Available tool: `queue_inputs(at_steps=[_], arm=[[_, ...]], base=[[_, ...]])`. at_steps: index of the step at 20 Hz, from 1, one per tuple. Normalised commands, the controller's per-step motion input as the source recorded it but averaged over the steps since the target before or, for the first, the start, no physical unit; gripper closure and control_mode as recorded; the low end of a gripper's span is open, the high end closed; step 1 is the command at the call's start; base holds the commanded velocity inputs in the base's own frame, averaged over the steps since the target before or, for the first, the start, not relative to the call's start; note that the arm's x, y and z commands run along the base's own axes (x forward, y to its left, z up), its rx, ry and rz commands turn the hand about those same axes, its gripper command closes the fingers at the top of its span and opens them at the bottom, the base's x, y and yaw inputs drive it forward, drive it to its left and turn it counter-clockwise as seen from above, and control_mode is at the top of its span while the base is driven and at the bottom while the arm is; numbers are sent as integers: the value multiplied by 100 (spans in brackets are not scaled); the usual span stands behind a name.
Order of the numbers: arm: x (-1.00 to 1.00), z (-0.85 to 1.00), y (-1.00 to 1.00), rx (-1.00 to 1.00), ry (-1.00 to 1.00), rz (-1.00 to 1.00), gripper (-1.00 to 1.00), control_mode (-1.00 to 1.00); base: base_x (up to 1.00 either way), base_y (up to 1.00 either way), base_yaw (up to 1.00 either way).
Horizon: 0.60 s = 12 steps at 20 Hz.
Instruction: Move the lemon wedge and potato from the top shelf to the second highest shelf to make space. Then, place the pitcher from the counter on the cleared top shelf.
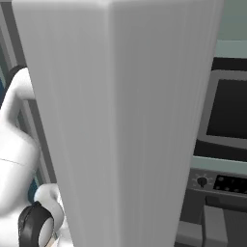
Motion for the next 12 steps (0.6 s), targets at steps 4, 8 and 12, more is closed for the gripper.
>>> queue_inputs(at_steps=[4,8,12], arm=[[32,19,0,0,-2,0,-100,-100],[52,1,0,0,1,0,-100,-100],[53,0,0,0,0,0,-100,-100]], base=[[0,0,0],[0,0,0],[0,0,0]])
